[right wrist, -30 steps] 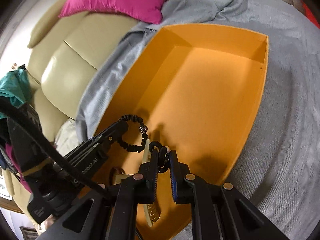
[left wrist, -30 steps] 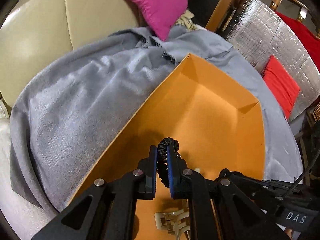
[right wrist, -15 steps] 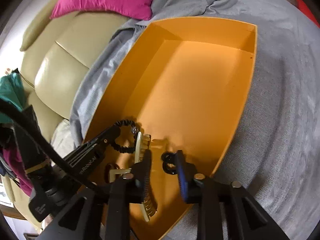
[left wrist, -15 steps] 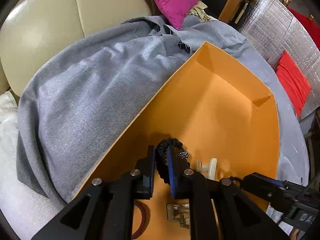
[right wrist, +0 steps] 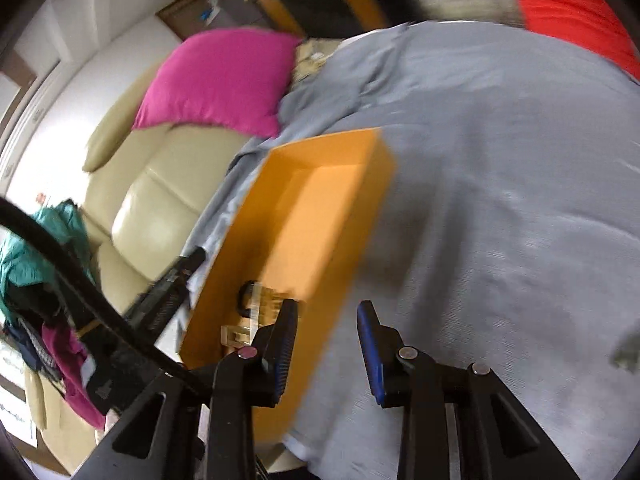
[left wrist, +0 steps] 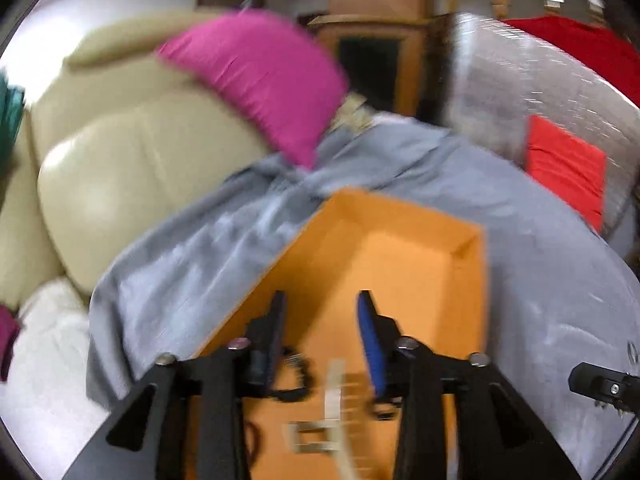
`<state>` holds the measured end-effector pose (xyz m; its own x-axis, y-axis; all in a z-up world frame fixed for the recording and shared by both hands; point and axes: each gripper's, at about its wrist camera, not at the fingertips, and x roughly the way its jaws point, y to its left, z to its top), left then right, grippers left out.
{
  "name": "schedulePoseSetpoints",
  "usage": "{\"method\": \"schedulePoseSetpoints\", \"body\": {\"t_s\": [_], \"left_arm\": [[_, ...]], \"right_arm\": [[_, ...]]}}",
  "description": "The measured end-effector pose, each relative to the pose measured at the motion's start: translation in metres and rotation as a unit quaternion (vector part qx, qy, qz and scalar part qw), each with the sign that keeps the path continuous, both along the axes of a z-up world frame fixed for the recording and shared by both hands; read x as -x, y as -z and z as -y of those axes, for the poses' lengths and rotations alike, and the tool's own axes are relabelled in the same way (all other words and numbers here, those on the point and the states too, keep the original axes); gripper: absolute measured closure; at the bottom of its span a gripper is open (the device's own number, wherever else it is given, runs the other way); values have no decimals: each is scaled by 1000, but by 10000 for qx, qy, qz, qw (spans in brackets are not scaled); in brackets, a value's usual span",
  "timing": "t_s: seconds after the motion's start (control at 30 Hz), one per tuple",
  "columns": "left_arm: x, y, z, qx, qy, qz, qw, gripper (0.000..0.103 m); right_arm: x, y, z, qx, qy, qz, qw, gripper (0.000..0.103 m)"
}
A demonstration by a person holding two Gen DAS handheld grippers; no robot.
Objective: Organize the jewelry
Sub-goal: 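Move both open tools back over the table toward the watch and brown ring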
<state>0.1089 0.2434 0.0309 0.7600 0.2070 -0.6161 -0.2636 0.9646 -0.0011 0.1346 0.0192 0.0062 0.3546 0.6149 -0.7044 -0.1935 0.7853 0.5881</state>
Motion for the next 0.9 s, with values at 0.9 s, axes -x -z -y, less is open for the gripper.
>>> {"method": "schedulePoseSetpoints", "body": {"t_s": [0.9], "left_arm": [[5,58,292,225,3278,-821,9409,40]], "right_arm": [[108,65,384,-947,3591,-363,9278,67]]}}
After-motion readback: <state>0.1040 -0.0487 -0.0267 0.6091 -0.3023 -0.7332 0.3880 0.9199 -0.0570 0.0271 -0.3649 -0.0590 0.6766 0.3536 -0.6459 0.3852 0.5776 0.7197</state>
